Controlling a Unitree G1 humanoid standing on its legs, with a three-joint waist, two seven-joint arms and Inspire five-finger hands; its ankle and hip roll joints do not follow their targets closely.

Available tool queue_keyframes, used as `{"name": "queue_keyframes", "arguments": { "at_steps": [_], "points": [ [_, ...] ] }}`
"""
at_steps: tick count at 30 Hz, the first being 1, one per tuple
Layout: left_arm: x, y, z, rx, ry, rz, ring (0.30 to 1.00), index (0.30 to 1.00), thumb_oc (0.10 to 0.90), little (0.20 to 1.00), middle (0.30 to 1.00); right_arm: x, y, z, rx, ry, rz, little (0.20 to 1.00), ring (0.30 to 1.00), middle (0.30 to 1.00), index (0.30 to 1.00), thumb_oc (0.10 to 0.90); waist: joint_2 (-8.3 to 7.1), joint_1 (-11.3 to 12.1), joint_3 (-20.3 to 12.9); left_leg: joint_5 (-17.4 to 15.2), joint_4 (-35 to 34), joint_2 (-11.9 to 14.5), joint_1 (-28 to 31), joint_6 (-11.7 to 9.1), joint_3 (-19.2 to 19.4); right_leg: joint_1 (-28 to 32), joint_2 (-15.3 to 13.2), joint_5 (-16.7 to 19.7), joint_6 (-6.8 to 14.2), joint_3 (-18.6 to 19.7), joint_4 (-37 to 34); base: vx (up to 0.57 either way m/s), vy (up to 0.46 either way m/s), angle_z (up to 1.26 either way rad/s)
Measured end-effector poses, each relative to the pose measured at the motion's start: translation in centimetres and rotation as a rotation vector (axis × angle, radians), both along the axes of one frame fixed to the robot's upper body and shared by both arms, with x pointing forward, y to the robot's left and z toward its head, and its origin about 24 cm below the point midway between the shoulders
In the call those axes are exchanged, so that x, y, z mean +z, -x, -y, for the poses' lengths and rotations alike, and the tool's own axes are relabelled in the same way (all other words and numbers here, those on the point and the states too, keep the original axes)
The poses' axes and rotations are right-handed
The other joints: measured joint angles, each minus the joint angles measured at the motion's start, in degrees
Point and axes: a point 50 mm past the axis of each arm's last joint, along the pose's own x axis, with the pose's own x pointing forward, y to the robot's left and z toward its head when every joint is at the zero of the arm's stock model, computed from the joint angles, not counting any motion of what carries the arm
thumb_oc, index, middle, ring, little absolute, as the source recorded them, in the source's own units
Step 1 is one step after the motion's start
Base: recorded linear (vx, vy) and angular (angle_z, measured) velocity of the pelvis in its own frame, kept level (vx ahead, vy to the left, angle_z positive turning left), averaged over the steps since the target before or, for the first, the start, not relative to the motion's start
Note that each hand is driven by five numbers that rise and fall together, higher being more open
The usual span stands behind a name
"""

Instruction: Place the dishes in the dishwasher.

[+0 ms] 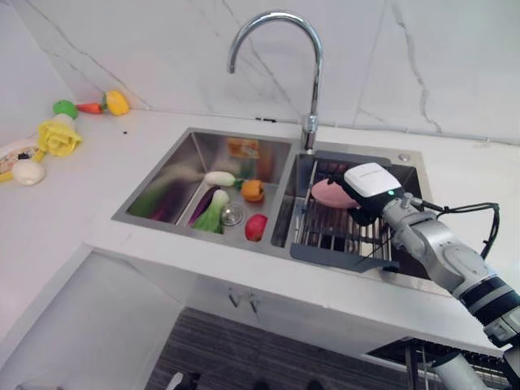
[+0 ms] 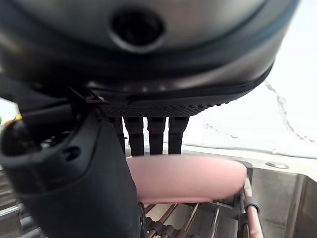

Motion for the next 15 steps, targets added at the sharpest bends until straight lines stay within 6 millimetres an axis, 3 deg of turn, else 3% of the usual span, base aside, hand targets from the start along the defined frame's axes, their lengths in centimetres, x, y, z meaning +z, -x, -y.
{"name": "queue_keyframes", "arguments": {
  "at_steps": [4,7,12,15],
  "points": [
    [0.0,0.1,0.0,-0.014,-0.007,-0.004,0.9,0.9,0.8,0.9,0.9,0.0,0.5,0.8,-0.032,-0.016,0.062,0.3,0.3,0.3,0.3,0.4,0.16,0.0,0.1,0.0,0.0,0.0,0.0,0.0,0.0,0.0,0.0,-0.1,-0.2,-0.1,0.0,0.0,0.0,0.0],
    [0.0,0.1,0.1,-0.021,-0.008,-0.006,0.9,0.9,0.8,0.9,0.9,2.3,0.8,0.7,-0.02,-0.049,0.194,0.3,0.3,0.3,0.3,0.4,0.46,-0.2,0.1,0.0,0.0,0.0,0.1,0.0,0.0,0.1,0.0,-0.1,-0.1,0.0,0.0,0.0,0.0,0.0],
    [0.0,0.2,0.1,-0.019,-0.009,-0.002,0.9,0.9,0.8,0.9,0.9,3.2,2.1,1.2,-0.026,-0.12,0.284,0.3,0.3,0.3,0.3,0.4,0.49,-0.4,0.1,0.0,0.0,0.0,0.1,0.0,0.1,0.1,0.0,-0.3,-0.1,0.0,0.0,0.01,-0.01,0.0],
    [0.0,0.1,0.2,-0.02,-0.009,0.004,0.9,0.9,0.8,0.9,0.9,3.5,3.1,1.7,-0.045,-0.278,0.326,0.3,0.3,0.3,0.3,0.4,0.54,-0.5,0.2,0.0,0.0,0.0,0.1,0.0,0.3,0.1,0.0,-0.3,0.0,0.0,0.0,0.0,0.0,0.0]
  ]
}}
